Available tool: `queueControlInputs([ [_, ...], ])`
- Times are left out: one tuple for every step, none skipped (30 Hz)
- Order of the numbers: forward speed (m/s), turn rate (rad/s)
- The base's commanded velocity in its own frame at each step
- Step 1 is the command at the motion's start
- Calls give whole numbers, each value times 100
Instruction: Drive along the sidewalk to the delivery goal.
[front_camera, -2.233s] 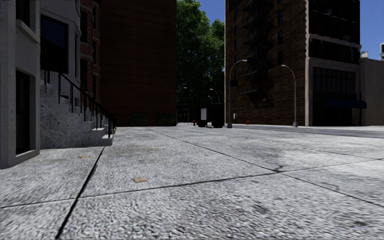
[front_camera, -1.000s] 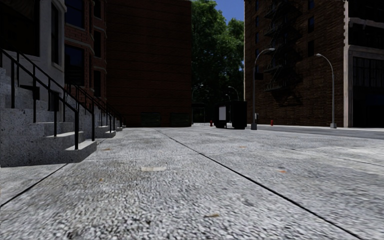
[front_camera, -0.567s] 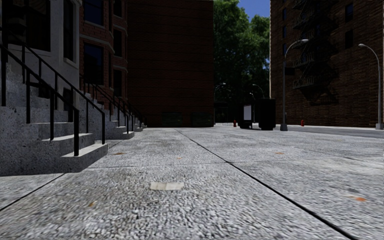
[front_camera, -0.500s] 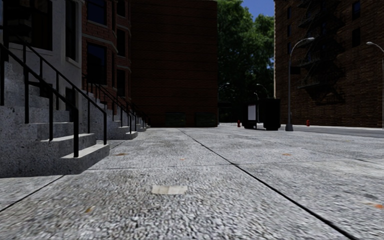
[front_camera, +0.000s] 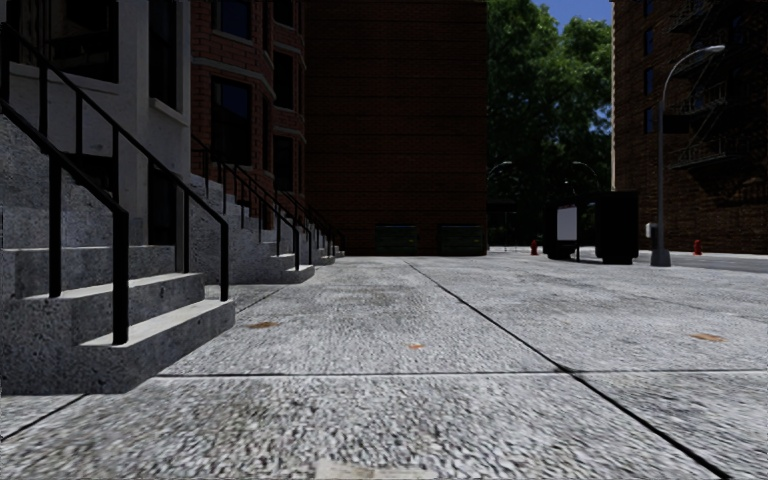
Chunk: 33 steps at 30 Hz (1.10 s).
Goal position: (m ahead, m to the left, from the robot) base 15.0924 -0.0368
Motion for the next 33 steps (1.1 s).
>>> queueControlInputs([
  [197,39],
  [197,32],
  [197,0],
  [198,0],
  [198,0],
  [198,0],
  [198,0],
  [198,0],
  [198,0],
  [198,0],
  [198,0],
  [198,0],
  [198,0],
  [198,0],
  [198,0],
  [198,0],
  [198,0],
  [198,0],
  [199,0],
  [200,0],
  [200,0],
  [200,0],
  [200,0],
  [200,0],
  [200,0],
  [200,0],
  [200,0],
  [200,0],
  [200,0],
  [200,0],
  [200,0],
  [200,0],
  [200,0],
])
